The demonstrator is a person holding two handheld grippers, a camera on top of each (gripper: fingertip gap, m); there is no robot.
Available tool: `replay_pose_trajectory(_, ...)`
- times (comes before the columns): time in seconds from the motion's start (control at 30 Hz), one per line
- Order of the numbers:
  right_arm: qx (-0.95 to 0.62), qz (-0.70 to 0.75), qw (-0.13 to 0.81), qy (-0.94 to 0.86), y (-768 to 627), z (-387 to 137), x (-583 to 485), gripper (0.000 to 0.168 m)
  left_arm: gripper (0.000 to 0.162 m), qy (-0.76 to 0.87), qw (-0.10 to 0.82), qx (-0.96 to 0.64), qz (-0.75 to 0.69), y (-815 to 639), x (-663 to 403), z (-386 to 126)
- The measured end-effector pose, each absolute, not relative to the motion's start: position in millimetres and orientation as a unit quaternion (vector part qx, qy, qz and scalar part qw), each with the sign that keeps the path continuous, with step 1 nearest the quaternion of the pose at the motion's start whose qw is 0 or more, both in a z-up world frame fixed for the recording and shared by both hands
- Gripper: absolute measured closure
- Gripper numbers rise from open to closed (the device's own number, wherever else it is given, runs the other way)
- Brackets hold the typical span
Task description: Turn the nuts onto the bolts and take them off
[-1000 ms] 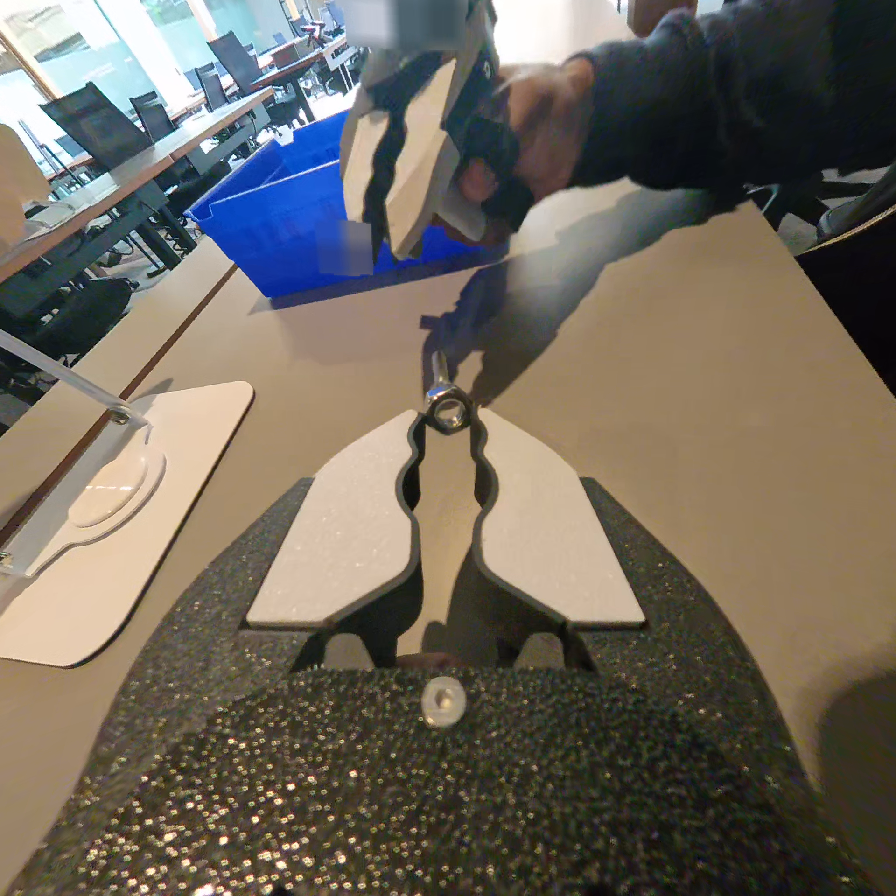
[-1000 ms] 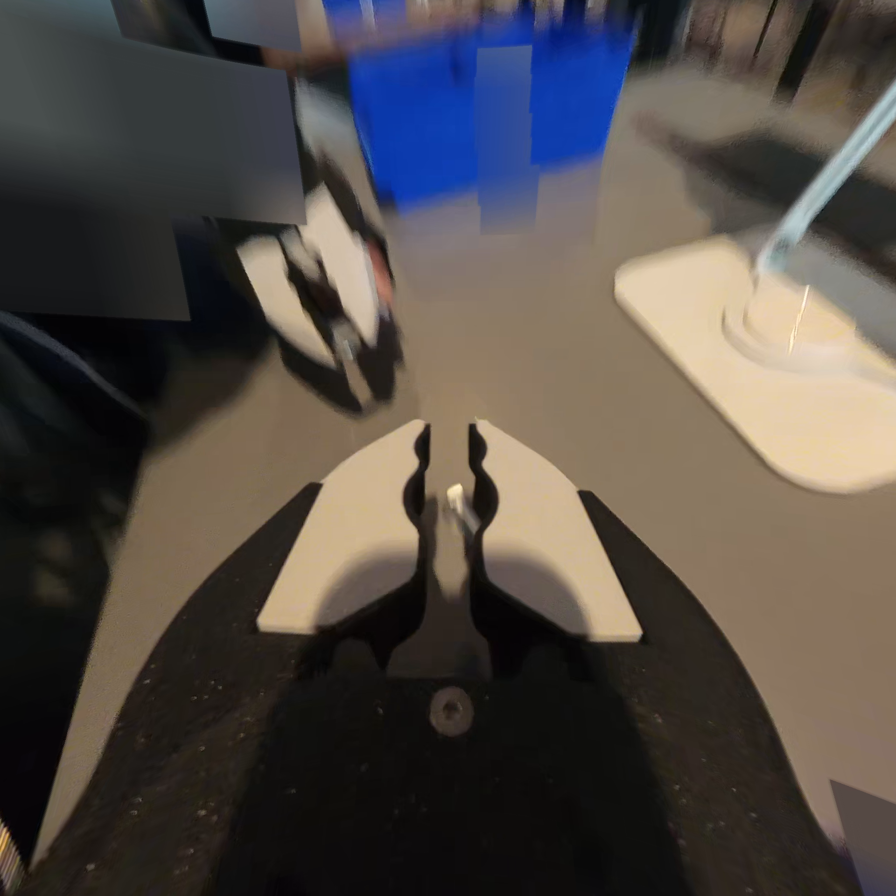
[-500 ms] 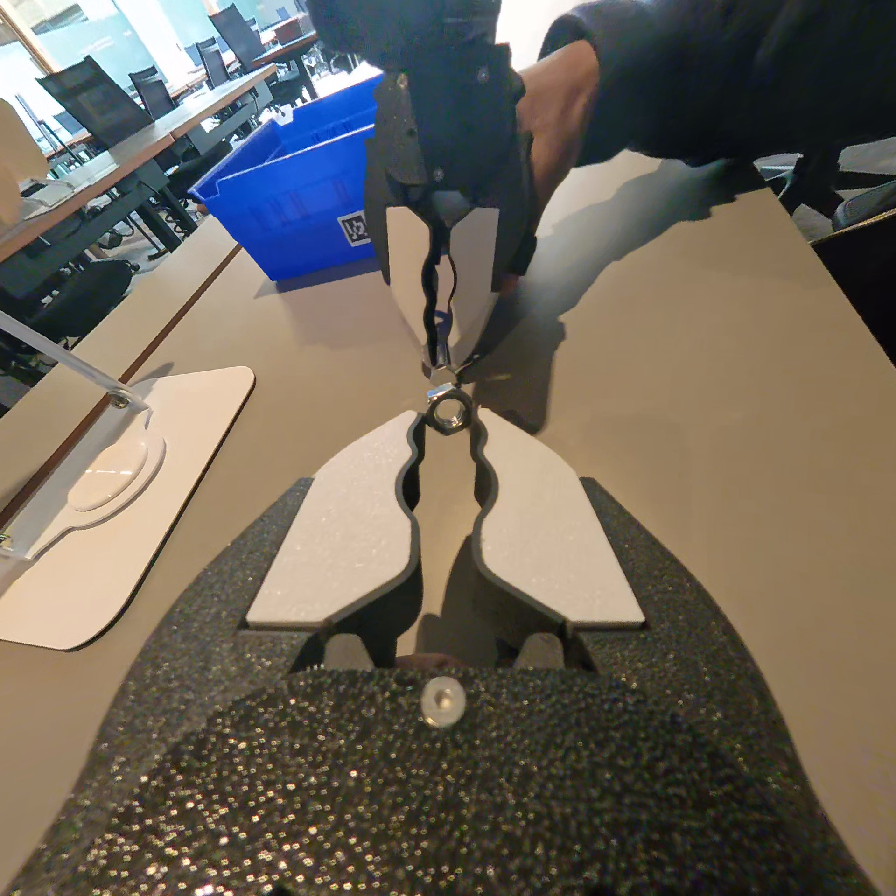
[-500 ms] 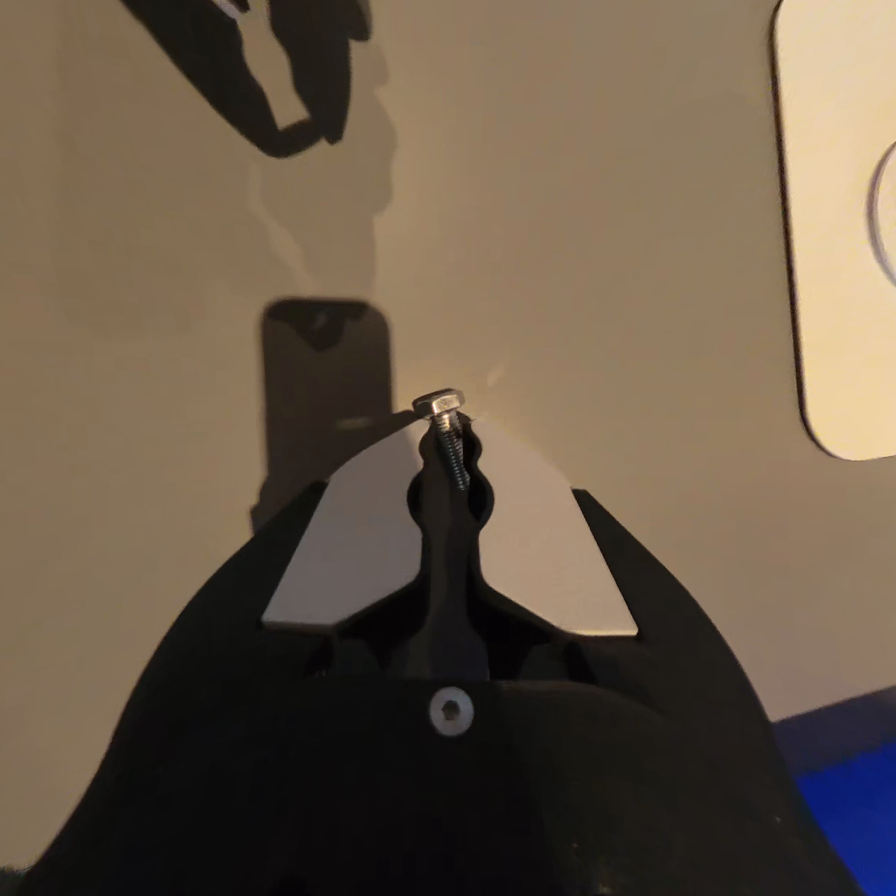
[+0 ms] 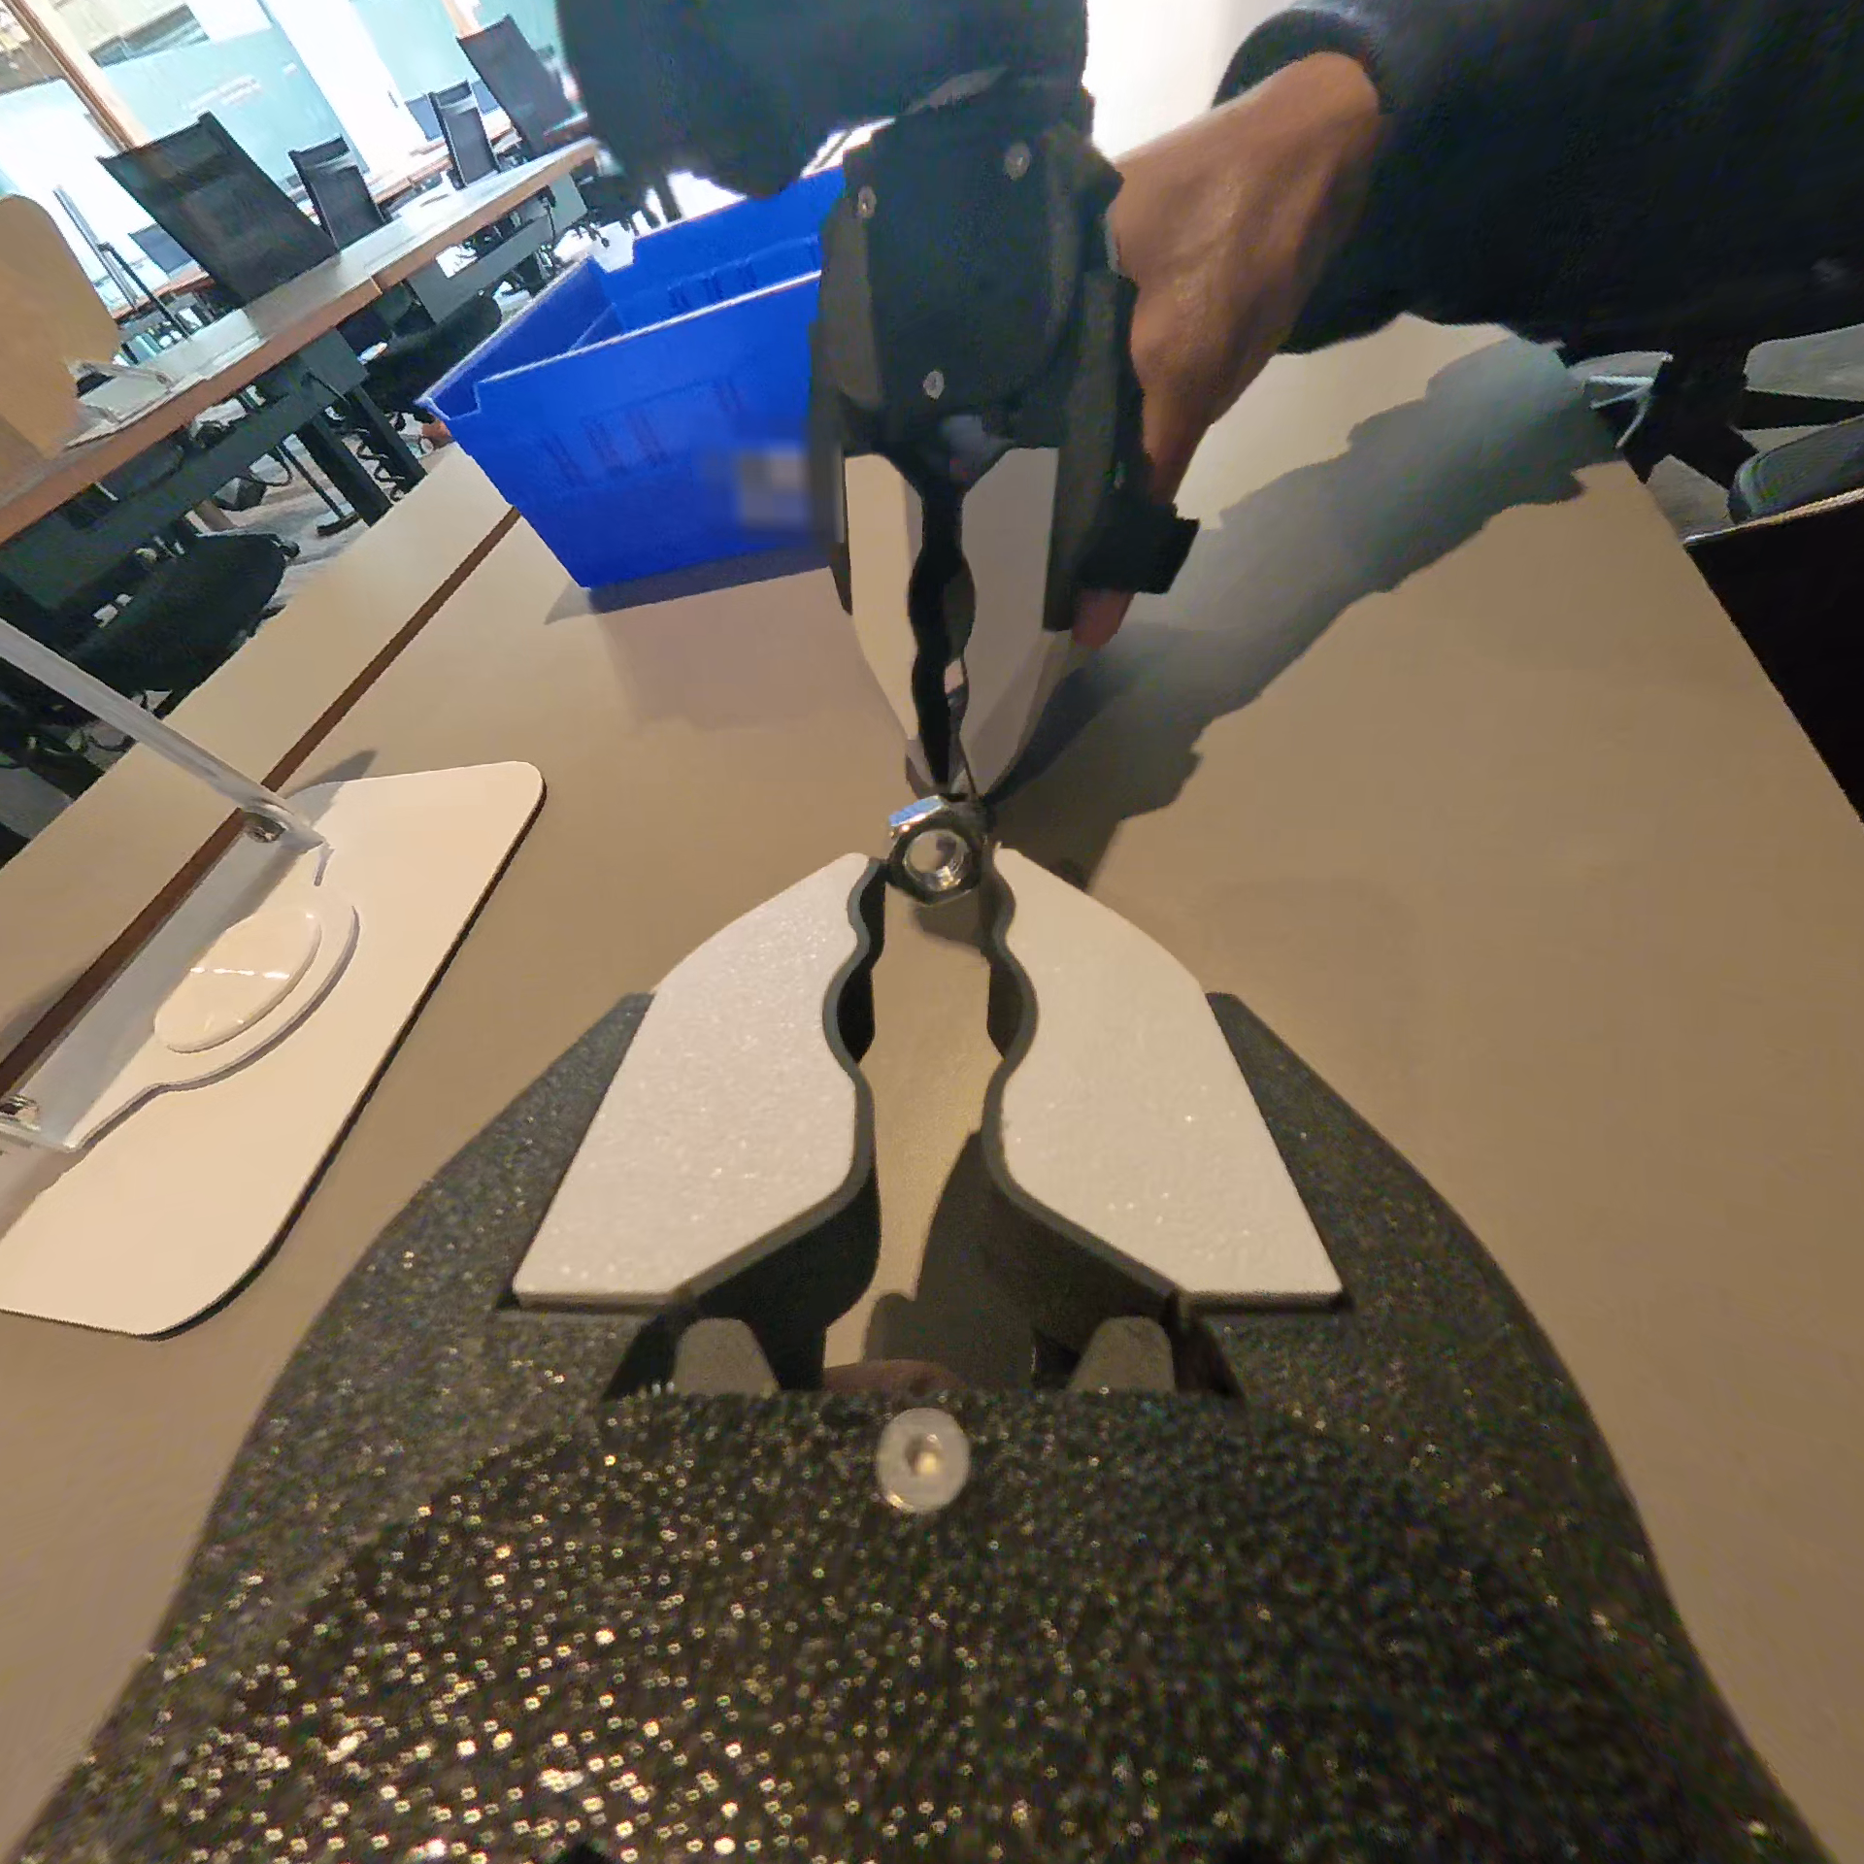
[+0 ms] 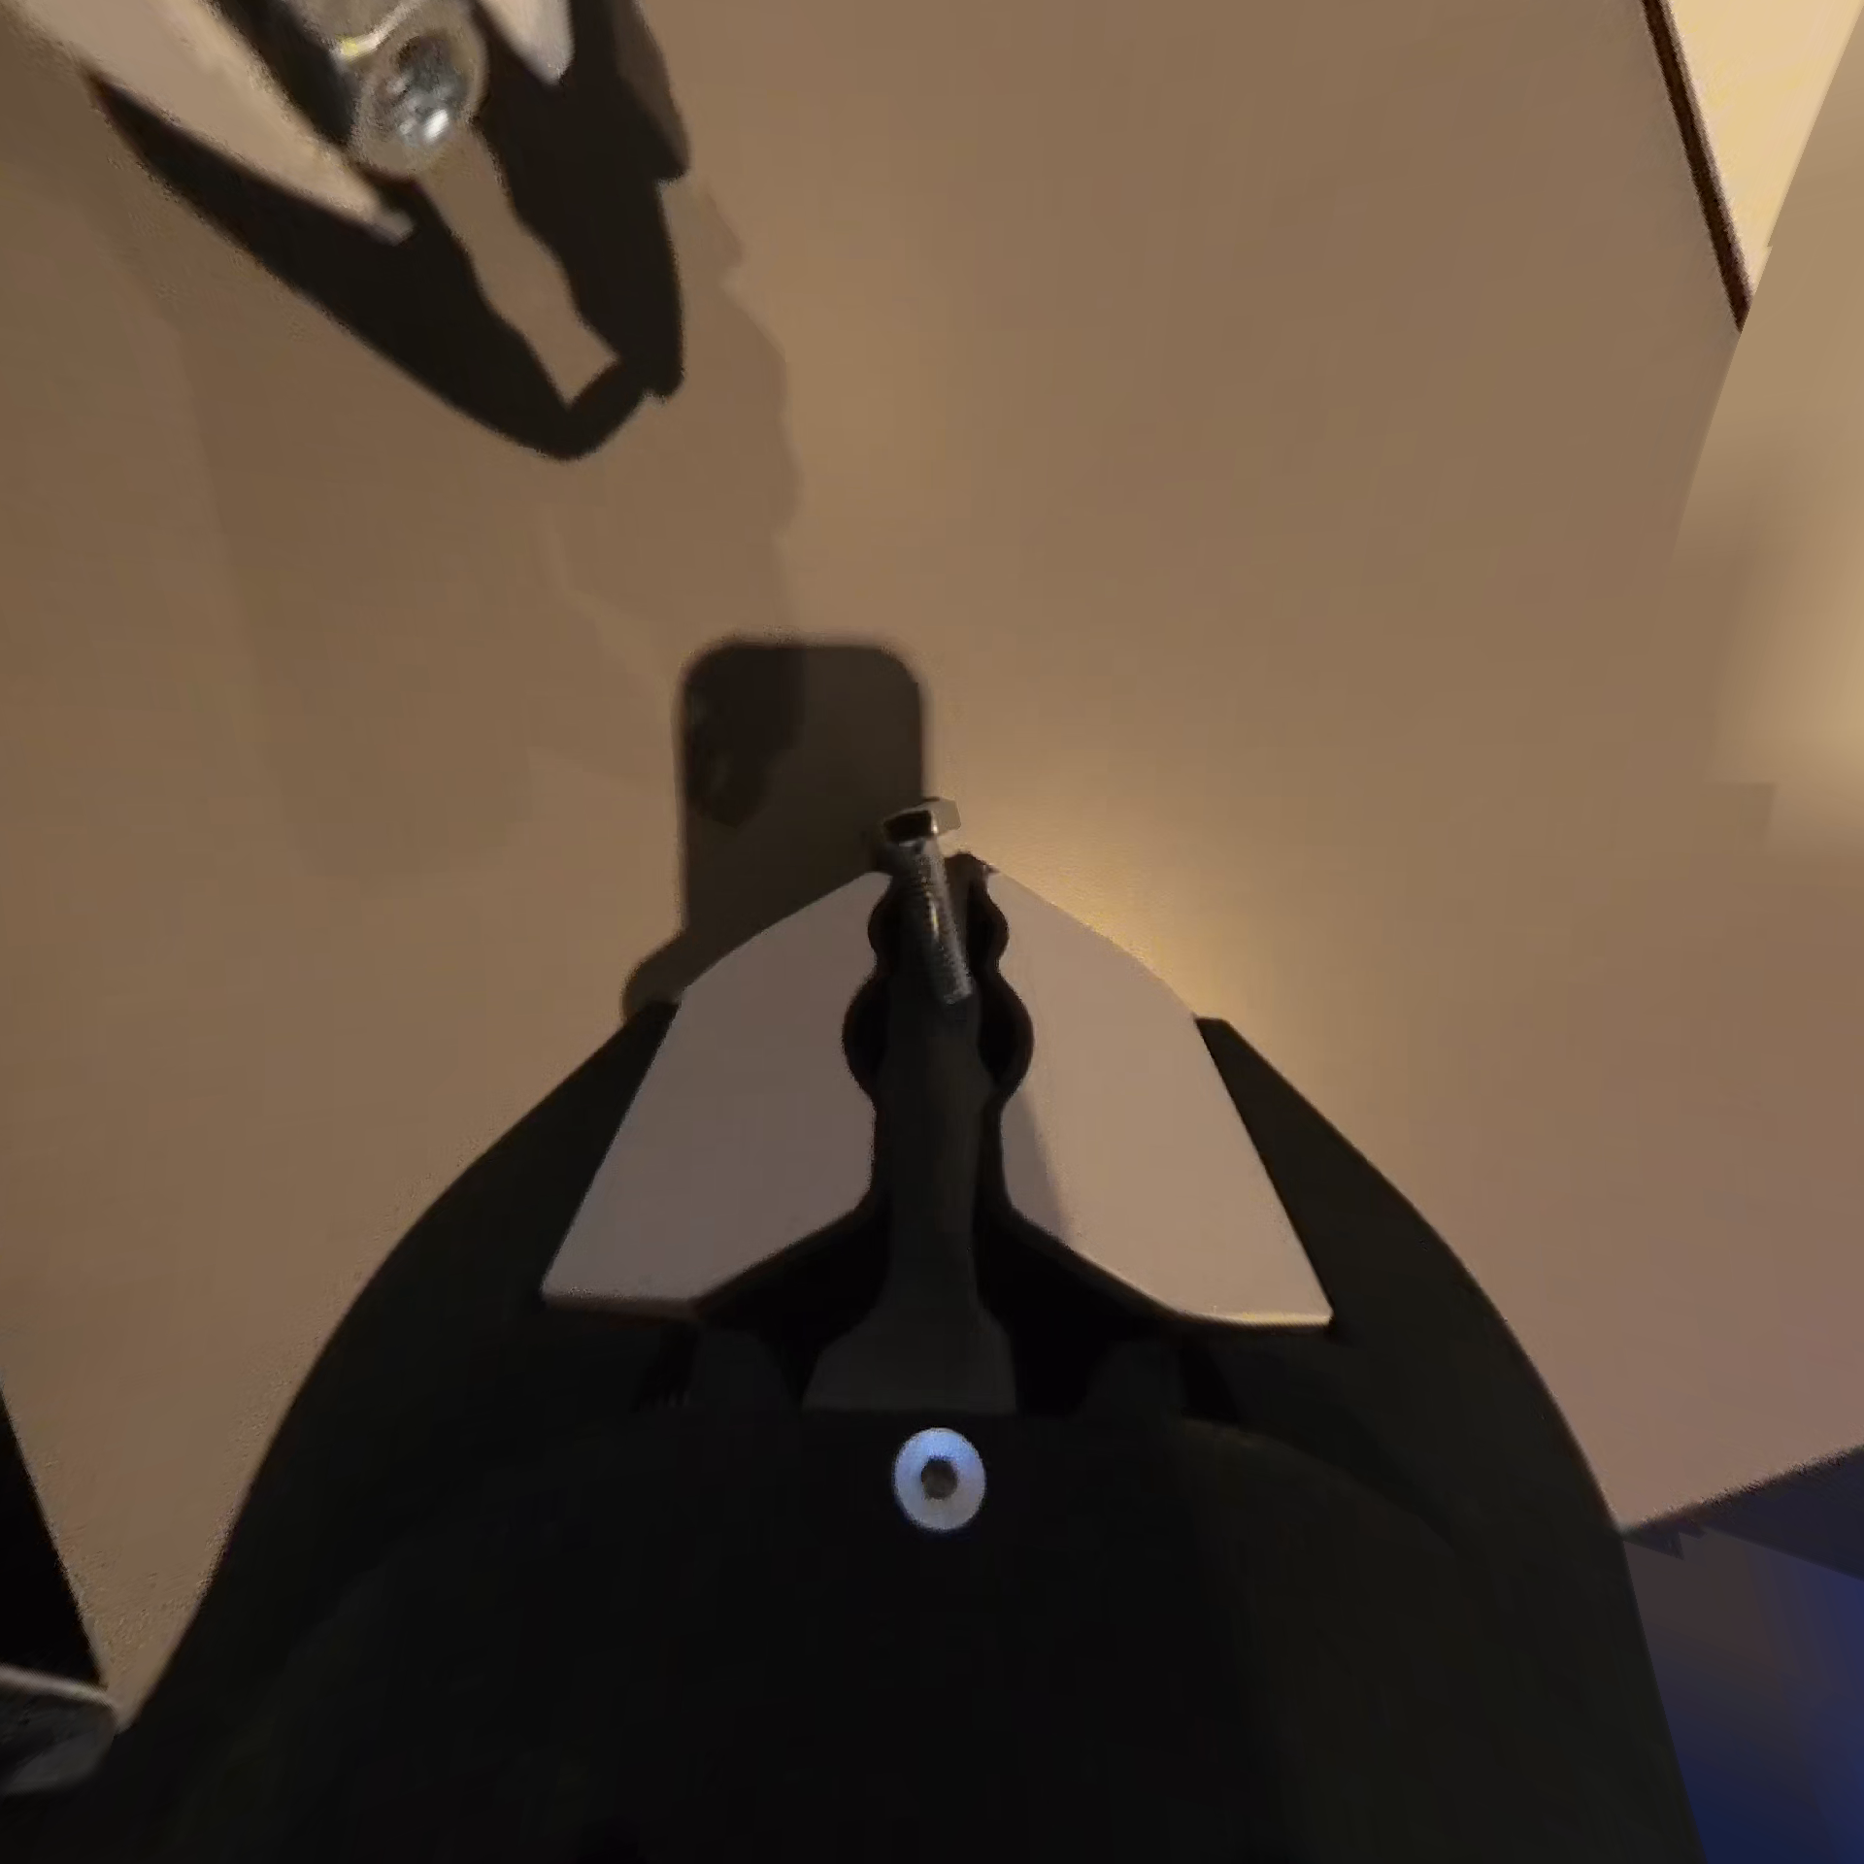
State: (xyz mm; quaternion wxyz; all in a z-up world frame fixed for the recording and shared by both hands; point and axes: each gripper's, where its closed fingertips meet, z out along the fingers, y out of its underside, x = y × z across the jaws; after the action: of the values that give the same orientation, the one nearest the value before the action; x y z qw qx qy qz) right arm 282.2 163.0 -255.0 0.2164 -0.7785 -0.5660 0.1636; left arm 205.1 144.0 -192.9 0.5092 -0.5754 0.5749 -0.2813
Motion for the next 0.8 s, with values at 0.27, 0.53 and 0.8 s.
replay_pose_trajectory(0.27,-0.523,0.053,0.278,-0.804,166,-224,285,0.151,0.145,0.562,0.52,-0.578,-0.281,148,200,-186)
replay_pose_trajectory(0.53,-0.211,-0.052,0.21,-0.953,159,-230,286,0.136,0.145,0.543,0.531,-0.589,-0.276,159,189,-184)
replay_pose_trajectory(0.8,0.019,-0.152,0.106,-0.982,171,-238,292,0.132,0.145,0.528,0.538,-0.596,-0.277,166,182,-180)
